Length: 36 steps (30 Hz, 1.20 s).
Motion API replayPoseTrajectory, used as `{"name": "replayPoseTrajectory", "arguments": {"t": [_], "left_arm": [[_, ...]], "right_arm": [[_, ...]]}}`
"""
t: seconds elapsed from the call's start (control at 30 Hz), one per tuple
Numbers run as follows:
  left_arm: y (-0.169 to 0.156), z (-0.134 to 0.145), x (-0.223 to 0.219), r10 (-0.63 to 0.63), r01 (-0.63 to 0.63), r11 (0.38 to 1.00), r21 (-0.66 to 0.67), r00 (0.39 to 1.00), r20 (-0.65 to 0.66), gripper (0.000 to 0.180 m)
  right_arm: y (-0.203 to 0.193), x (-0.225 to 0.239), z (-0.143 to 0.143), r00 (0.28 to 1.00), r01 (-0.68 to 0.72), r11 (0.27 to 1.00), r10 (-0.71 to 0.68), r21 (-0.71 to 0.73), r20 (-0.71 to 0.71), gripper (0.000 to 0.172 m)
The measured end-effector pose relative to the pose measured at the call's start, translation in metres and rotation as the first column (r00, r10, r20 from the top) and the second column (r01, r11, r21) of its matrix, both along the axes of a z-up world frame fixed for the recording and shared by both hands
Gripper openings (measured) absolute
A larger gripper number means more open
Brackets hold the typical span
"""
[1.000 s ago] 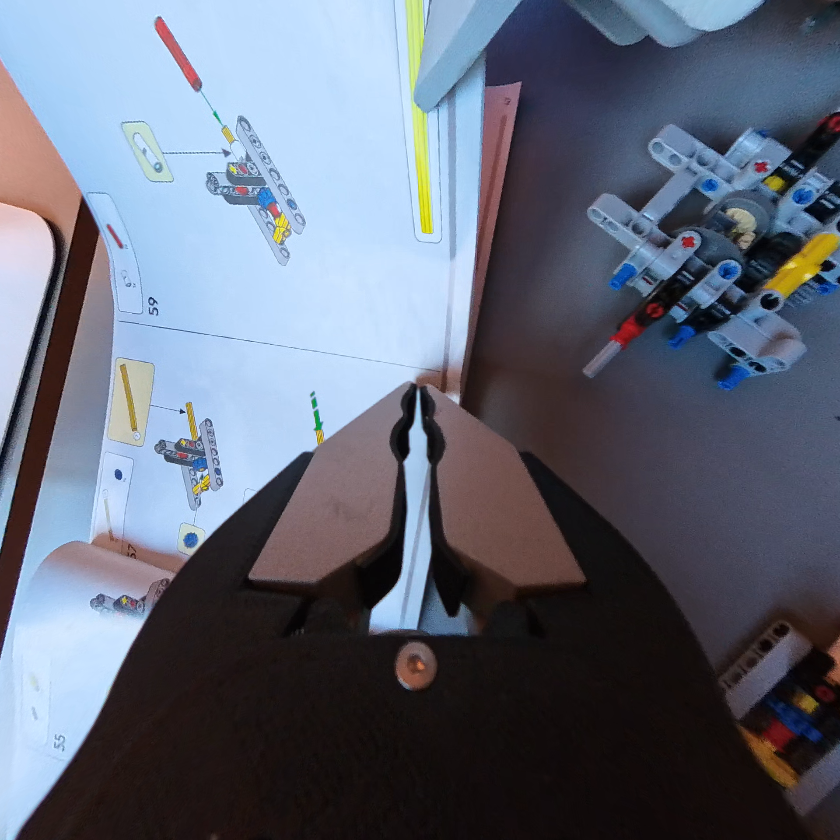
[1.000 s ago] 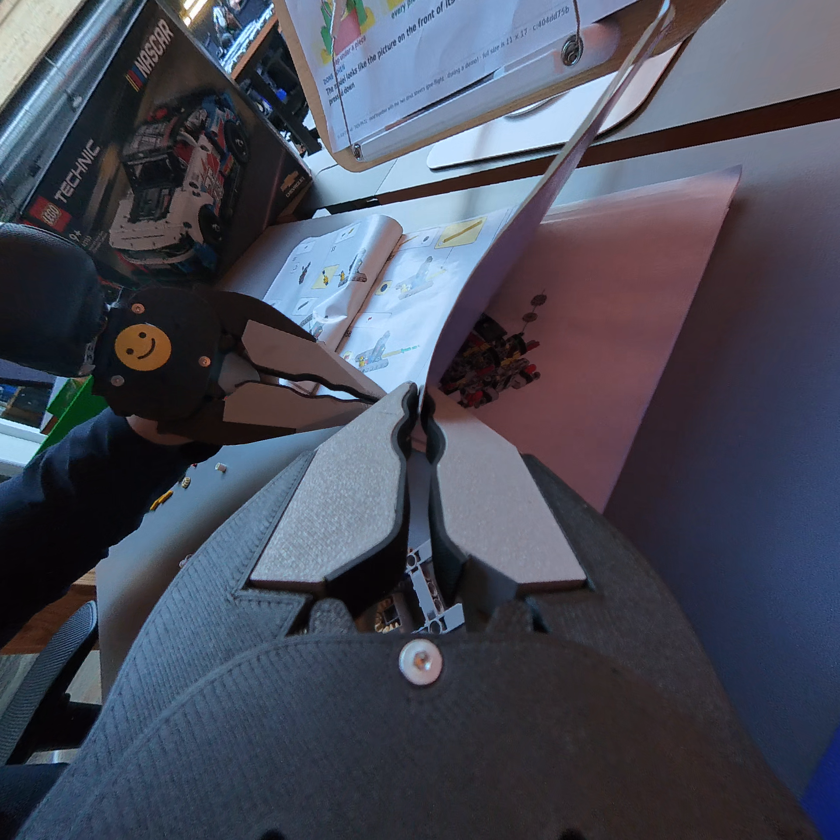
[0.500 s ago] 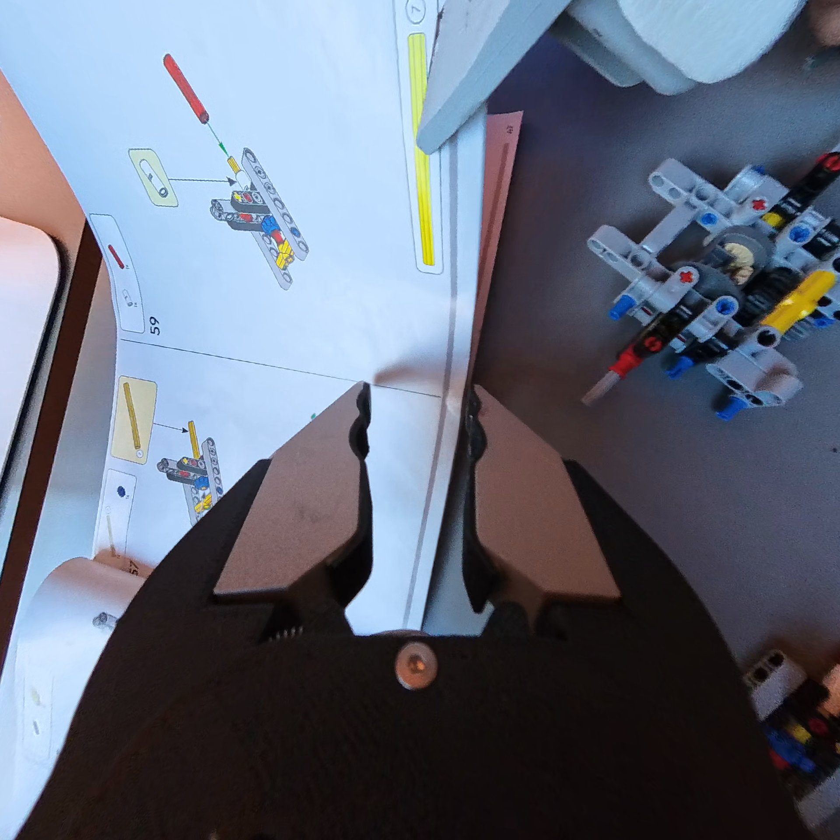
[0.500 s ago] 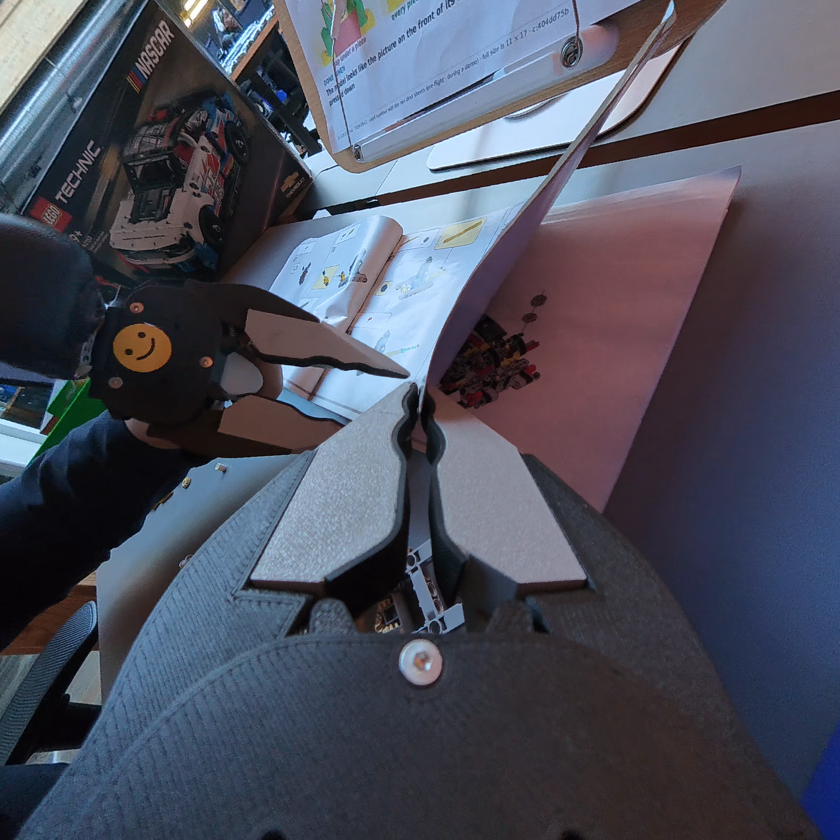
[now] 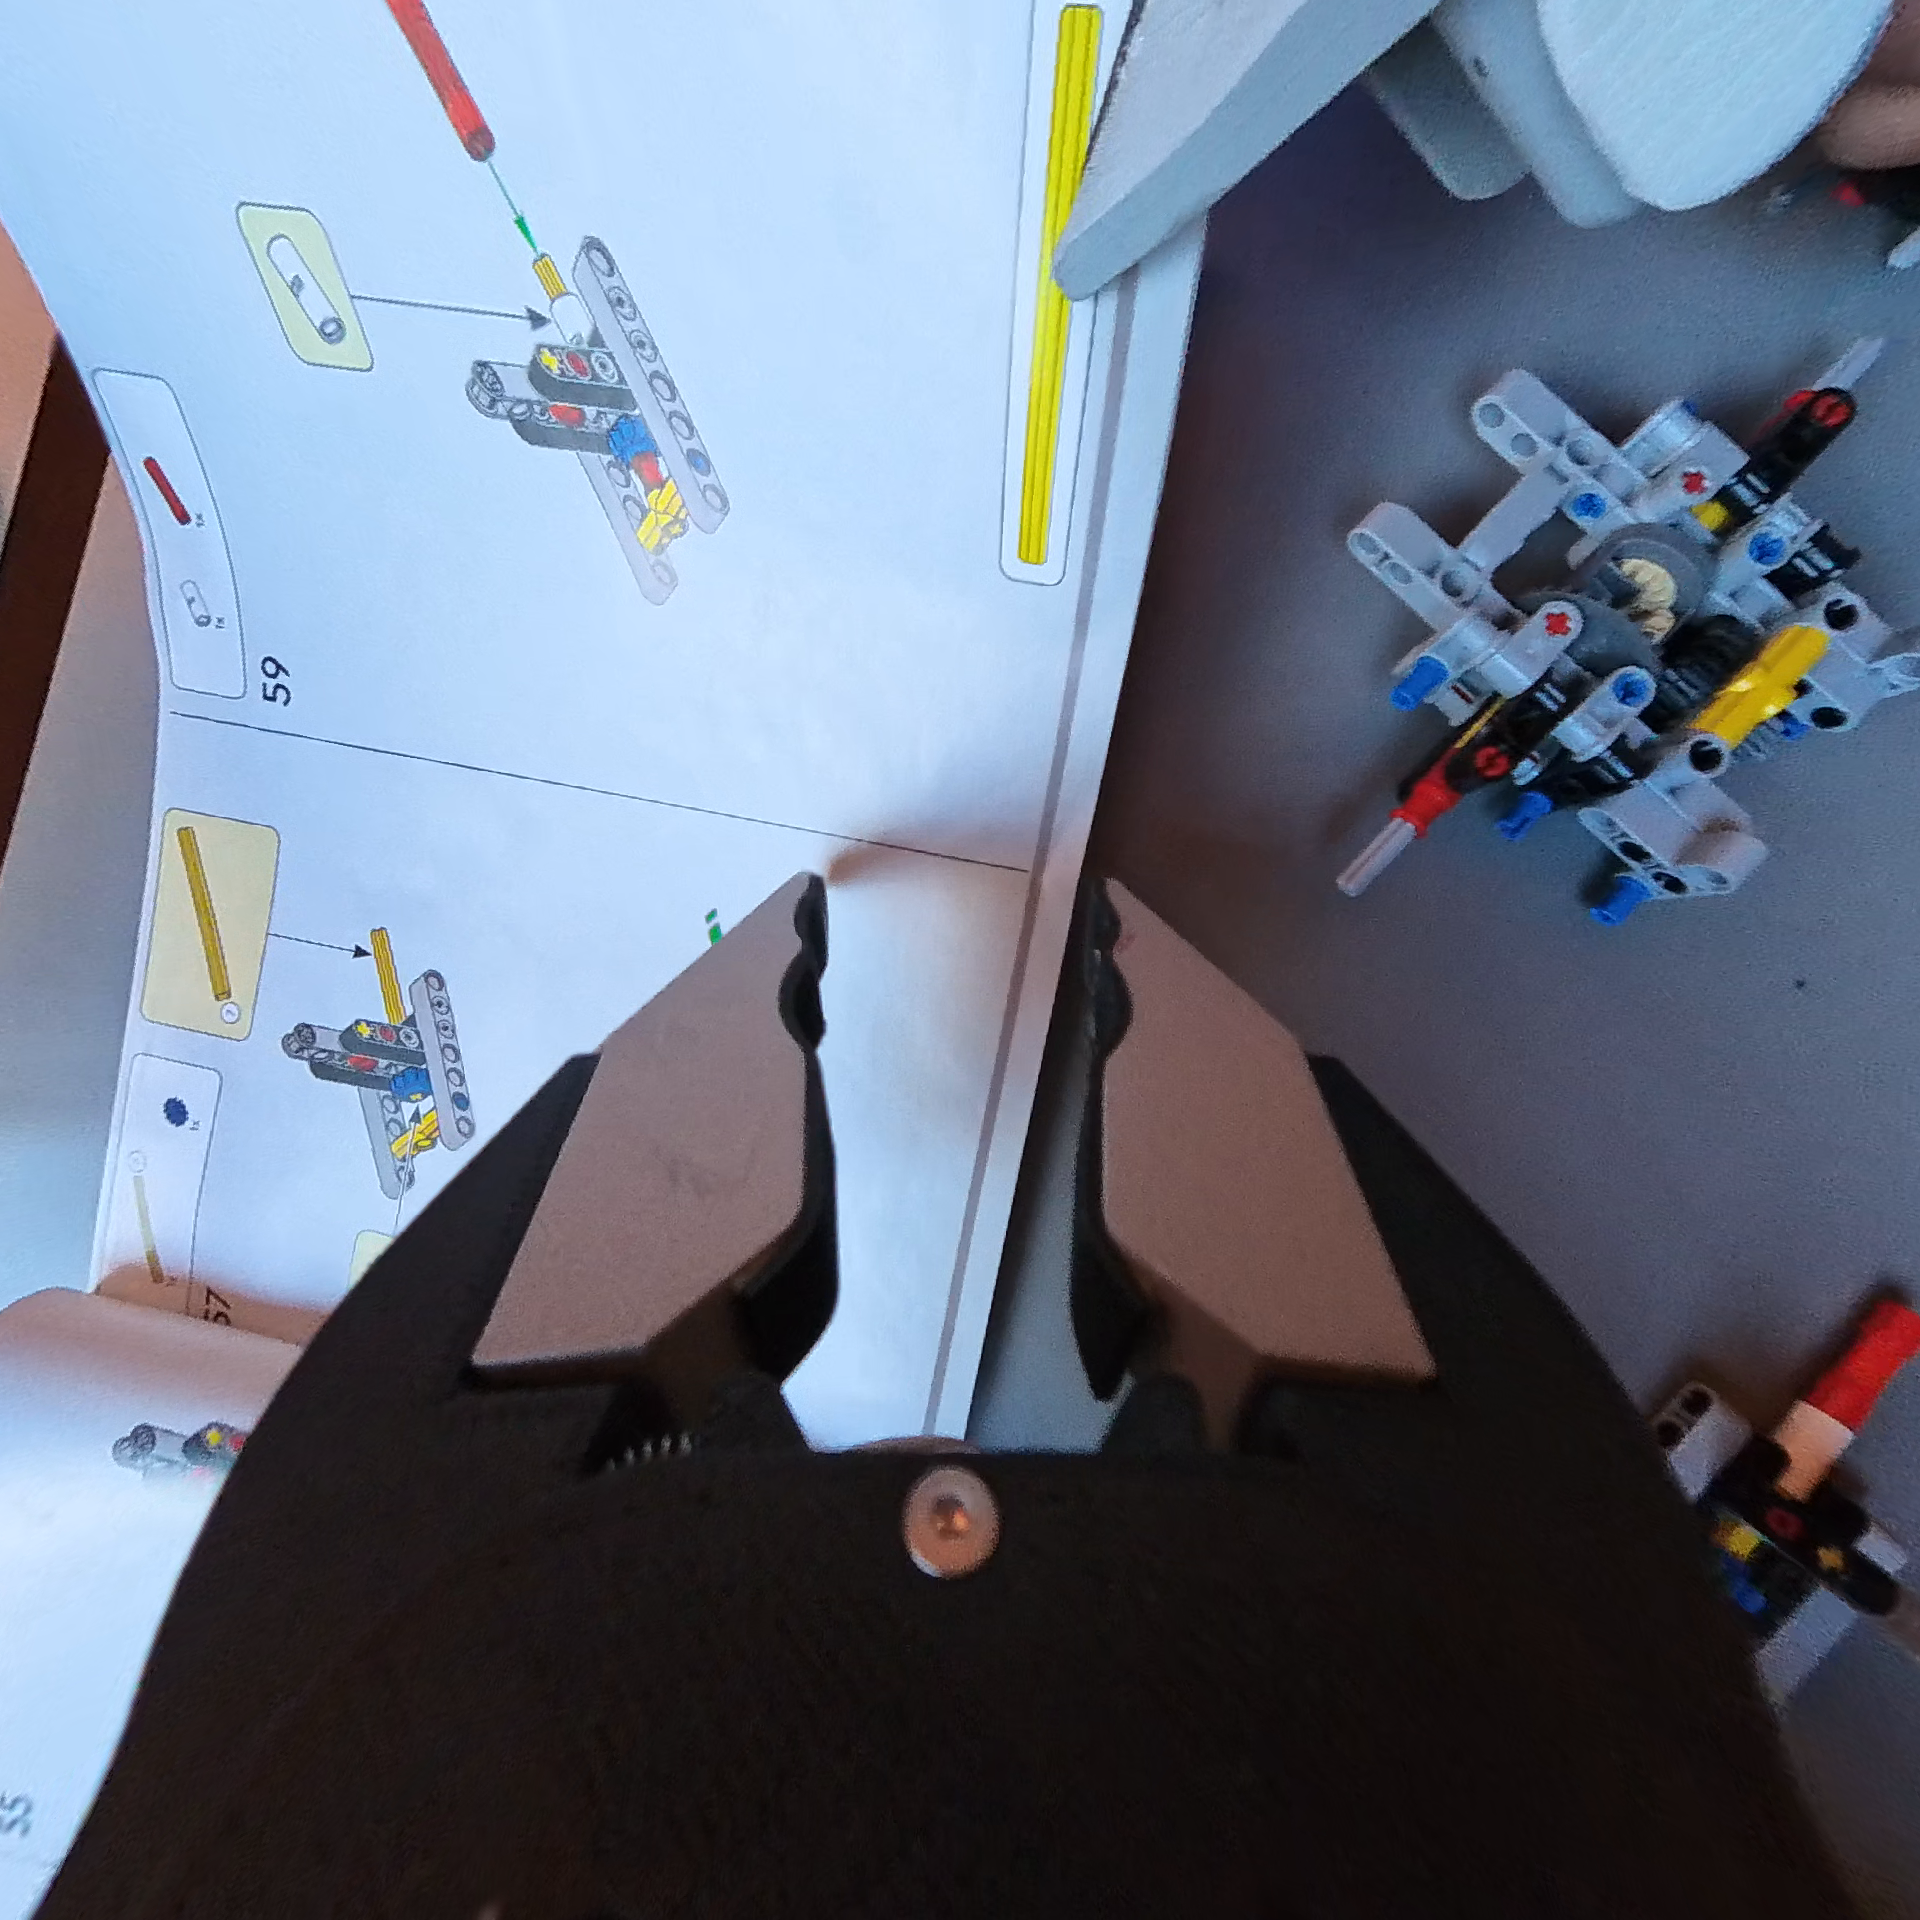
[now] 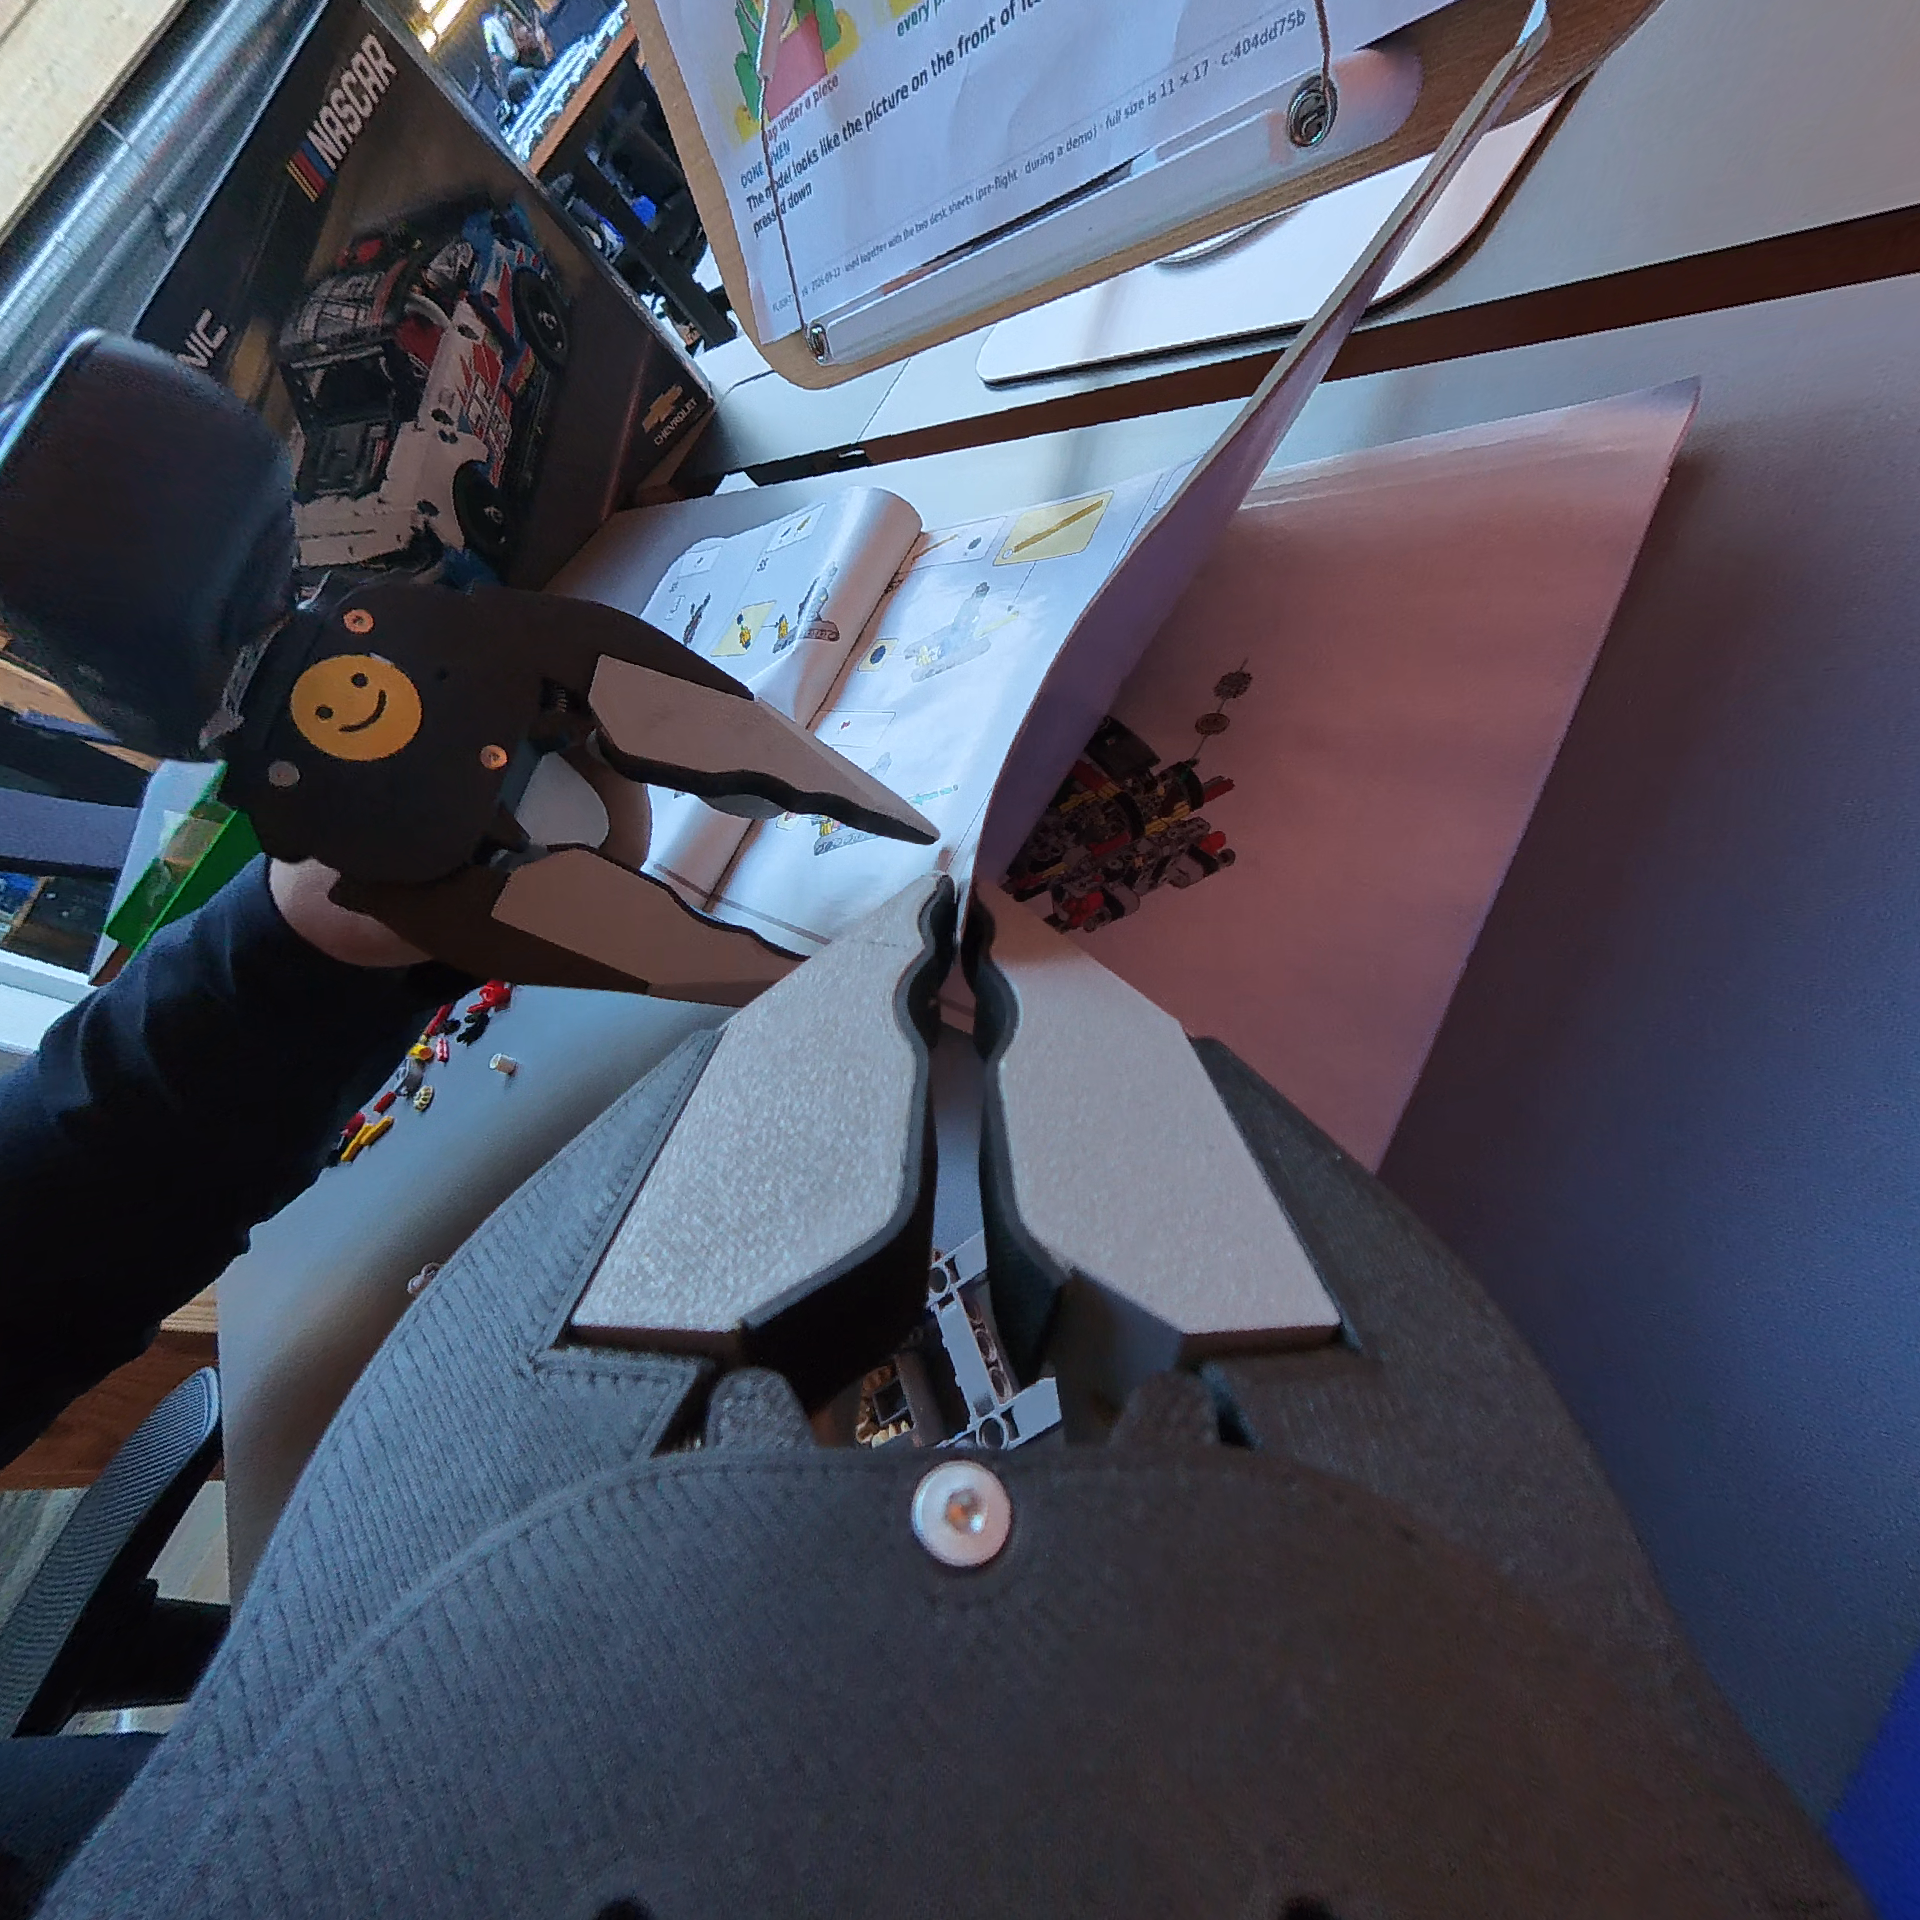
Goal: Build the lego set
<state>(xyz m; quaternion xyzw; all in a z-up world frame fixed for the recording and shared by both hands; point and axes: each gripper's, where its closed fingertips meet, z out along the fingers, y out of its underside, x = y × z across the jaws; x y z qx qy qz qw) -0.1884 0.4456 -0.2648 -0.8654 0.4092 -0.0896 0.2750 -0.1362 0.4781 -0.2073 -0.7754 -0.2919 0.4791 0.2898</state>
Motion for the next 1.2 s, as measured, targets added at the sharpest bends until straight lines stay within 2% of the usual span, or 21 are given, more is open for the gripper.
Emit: {"name": "replayPoseTrajectory", "arguments": {"t": [0.43, 0.57, 0.7, 0.83, 1.07, 1.1, 1.2], "left_arm": [[0.009, 0.005, -0.005, 0.080, -0.083, 0.995, 0.046, 0.995, 0.055, 0.046], [0.011, 0.003, -0.002, 0.068, -0.065, 0.985, 0.162, 0.998, -0.017, 0.046], [0.010, 0.006, -0.001, 0.032, 0.013, 0.955, 0.295, 0.989, -0.145, 0.044], [0.004, 0.002, 0.005, -0.011, 0.097, 0.941, 0.326, 0.967, -0.256, 0.030], [-0.001, -0.005, 0.011, -0.009, 0.082, 0.951, 0.297, 0.971, -0.239, 0.008], [-0.002, -0.006, 0.012, -0.016, 0.086, 0.955, 0.286, 0.971, -0.240, 0.000], [-0.004, -0.005, 0.011, 0.002, 0.053, 0.961, 0.270, 0.980, -0.200, 0.000]], "right_arm": [[0.000, 0.000, -0.002, 1.000, -0.001, 1.000, 0.001, 0.003, 0.009, 0.000], [0.000, -0.001, -0.004, 1.000, -0.004, 1.000, 0.004, 0.001, 0.015, 0.000], [0.000, -0.001, -0.004, 1.000, -0.005, 1.000, 0.005, 0.000, 0.016, 0.000], [0.000, -0.001, -0.003, 1.000, -0.002, 1.000, 0.002, -0.003, 0.011, 0.000], [0.000, -0.001, -0.005, 1.000, -0.003, 1.000, 0.003, -0.005, 0.017, 0.000], [0.000, -0.001, -0.005, 1.000, 0.000, 1.000, 0.000, -0.006, 0.019, 0.000], [0.001, 0.001, -0.009, 0.999, 0.005, 1.000, -0.004, -0.011, 0.048, 0.000]]}}
